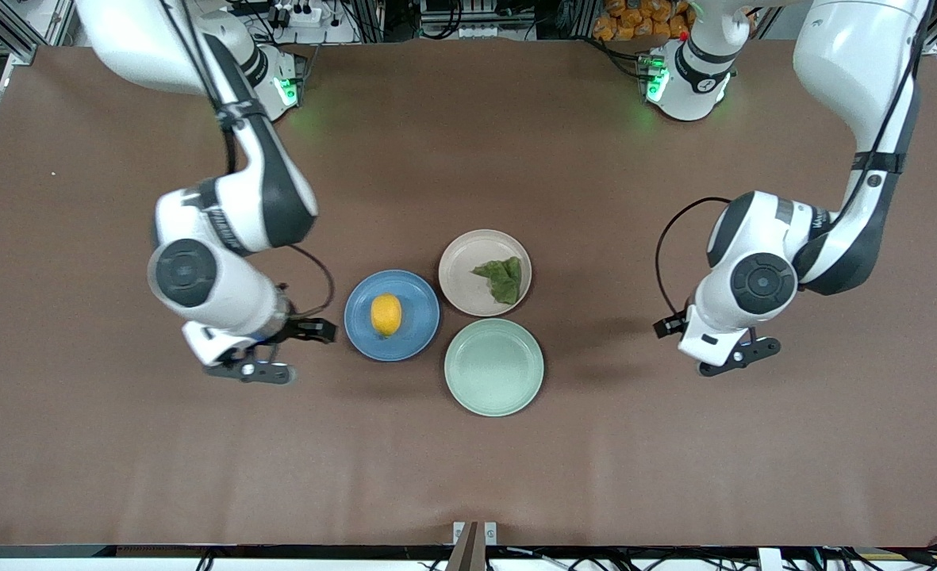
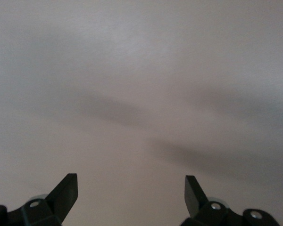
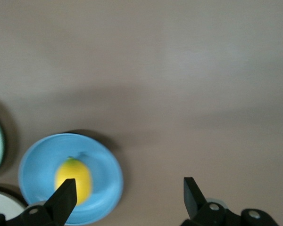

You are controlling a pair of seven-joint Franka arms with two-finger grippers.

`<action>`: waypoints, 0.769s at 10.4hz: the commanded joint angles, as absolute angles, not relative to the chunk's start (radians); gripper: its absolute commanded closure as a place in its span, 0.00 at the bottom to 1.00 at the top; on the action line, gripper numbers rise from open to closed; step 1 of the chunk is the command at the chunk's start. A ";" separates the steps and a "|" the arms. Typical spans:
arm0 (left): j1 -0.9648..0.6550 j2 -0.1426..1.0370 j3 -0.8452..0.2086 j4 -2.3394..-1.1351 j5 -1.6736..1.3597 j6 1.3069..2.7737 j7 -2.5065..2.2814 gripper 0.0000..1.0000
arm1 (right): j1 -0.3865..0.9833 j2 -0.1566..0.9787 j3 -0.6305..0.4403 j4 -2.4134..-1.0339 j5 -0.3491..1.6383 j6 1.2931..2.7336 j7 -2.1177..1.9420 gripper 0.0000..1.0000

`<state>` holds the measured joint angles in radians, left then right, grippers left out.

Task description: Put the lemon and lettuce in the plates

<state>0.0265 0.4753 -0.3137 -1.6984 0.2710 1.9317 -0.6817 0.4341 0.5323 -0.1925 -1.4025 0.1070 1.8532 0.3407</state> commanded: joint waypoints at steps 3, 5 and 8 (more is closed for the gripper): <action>0.043 0.203 -0.204 -1.984 0.068 1.899 -0.377 0.00 | 0.289 0.427 -0.219 -1.417 0.127 1.734 0.182 0.00; 0.009 0.073 -0.128 -2.040 0.003 1.896 -0.261 0.00 | 0.211 0.381 -0.219 -1.419 0.123 1.681 0.097 0.00; -0.020 -0.012 -0.111 -1.950 -0.003 1.899 -0.250 0.00 | 0.134 0.296 -0.180 -1.434 0.013 1.637 0.083 0.00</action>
